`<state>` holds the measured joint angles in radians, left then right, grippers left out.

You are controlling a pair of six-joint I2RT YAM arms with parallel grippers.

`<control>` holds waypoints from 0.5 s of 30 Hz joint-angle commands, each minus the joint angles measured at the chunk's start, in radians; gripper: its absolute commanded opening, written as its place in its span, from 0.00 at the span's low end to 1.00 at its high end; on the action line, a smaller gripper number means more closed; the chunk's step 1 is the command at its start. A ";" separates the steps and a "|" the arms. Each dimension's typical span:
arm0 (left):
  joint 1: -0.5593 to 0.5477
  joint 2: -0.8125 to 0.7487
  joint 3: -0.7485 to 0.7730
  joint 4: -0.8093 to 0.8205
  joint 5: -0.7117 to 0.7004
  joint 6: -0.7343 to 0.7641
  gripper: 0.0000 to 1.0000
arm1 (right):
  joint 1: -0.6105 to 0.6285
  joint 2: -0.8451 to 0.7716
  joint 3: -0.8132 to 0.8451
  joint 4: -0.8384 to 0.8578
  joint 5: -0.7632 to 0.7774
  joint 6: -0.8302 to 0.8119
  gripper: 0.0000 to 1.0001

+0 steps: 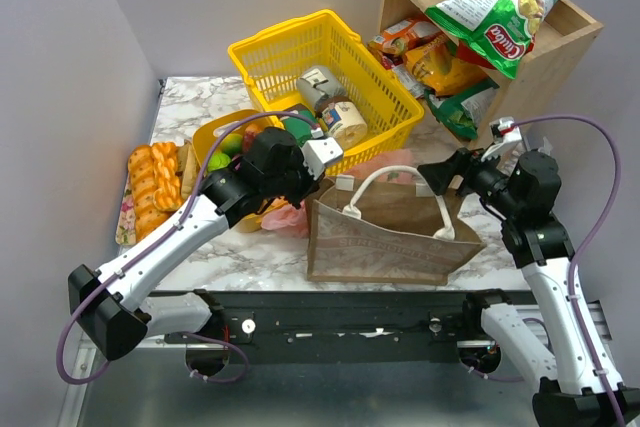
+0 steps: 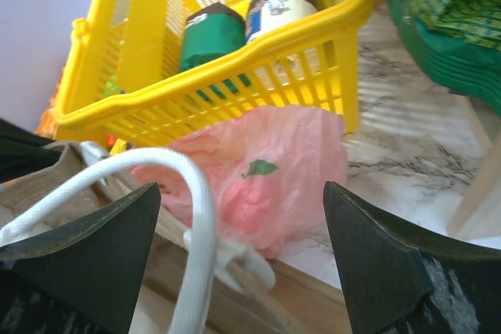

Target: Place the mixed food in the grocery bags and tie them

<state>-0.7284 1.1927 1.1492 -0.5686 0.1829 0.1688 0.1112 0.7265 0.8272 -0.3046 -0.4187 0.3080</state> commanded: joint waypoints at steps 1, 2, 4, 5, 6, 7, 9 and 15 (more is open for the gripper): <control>0.003 -0.010 -0.022 0.024 0.070 0.009 0.00 | 0.002 0.000 0.049 -0.005 -0.127 -0.046 0.91; 0.003 -0.012 -0.023 0.027 0.070 0.008 0.00 | 0.007 0.023 0.058 -0.052 -0.111 -0.062 0.89; 0.003 -0.022 -0.029 0.033 0.072 0.003 0.00 | 0.013 0.048 0.070 -0.099 -0.091 -0.079 0.87; 0.003 -0.025 -0.032 0.041 0.073 0.001 0.00 | 0.018 0.054 0.069 -0.125 -0.085 -0.090 0.84; 0.004 -0.028 -0.034 0.044 0.073 0.000 0.00 | 0.022 0.053 0.063 -0.128 -0.089 -0.093 0.83; 0.003 -0.030 -0.036 0.045 0.075 -0.003 0.00 | 0.024 0.045 0.052 -0.125 -0.094 -0.092 0.83; 0.003 -0.033 -0.039 0.049 0.082 -0.003 0.00 | 0.030 0.012 0.021 -0.102 -0.107 -0.076 0.82; 0.003 -0.036 -0.037 0.053 0.105 -0.006 0.00 | 0.033 0.014 0.006 -0.123 -0.081 -0.069 0.76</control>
<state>-0.7273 1.1732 1.1213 -0.5323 0.2466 0.1707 0.1364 0.7406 0.8505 -0.3939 -0.4885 0.2432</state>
